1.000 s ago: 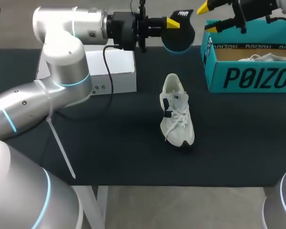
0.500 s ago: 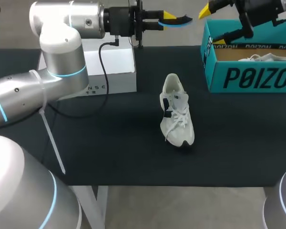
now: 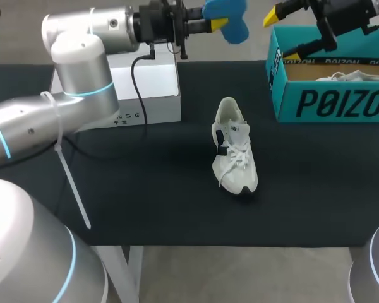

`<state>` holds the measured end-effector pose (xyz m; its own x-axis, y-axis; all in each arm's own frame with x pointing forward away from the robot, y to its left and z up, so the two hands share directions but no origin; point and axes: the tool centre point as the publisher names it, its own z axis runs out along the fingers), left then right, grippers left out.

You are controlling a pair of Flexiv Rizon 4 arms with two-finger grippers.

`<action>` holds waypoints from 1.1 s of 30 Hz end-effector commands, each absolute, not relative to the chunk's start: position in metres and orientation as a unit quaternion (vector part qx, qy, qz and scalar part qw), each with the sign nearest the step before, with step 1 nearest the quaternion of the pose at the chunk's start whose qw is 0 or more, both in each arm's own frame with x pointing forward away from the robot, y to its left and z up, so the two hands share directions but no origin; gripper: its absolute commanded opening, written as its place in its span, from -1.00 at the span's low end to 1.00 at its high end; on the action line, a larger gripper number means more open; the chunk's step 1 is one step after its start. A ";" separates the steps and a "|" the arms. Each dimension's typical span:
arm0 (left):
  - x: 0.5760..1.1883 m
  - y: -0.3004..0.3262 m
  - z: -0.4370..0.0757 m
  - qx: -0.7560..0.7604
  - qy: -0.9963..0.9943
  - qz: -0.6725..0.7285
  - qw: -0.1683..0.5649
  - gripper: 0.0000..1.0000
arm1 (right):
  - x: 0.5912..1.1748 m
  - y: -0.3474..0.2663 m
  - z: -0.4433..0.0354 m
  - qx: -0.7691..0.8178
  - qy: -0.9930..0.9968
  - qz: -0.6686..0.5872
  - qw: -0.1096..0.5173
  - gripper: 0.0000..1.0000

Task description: Take the shoe out of the shoebox, open the shoe tongue, remove and reinsert the insole, then place the shoe into the shoebox

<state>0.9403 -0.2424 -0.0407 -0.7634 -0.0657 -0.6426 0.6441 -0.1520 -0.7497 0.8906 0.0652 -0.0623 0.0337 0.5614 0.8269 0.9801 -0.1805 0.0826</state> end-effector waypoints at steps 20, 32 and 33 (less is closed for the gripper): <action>0.964 -0.256 -0.037 -0.333 0.569 -0.687 -0.305 -1.00 | 0.869 0.060 -0.006 -0.586 -0.762 -0.275 -0.037 1.00; 0.958 -0.265 -0.034 -0.356 0.544 -0.637 -0.414 -1.00 | 0.872 0.066 0.009 -0.569 -0.776 -0.258 -0.092 1.00; 0.958 -0.265 -0.034 -0.356 0.544 -0.637 -0.414 -1.00 | 0.872 0.067 0.008 -0.567 -0.777 -0.259 -0.091 1.00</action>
<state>0.9585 -0.2664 -0.0377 -0.9196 0.0463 0.3902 -0.3900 -0.2295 -0.8918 0.8699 0.0570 0.0056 -0.4034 0.8645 0.2998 0.8321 0.2102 0.5133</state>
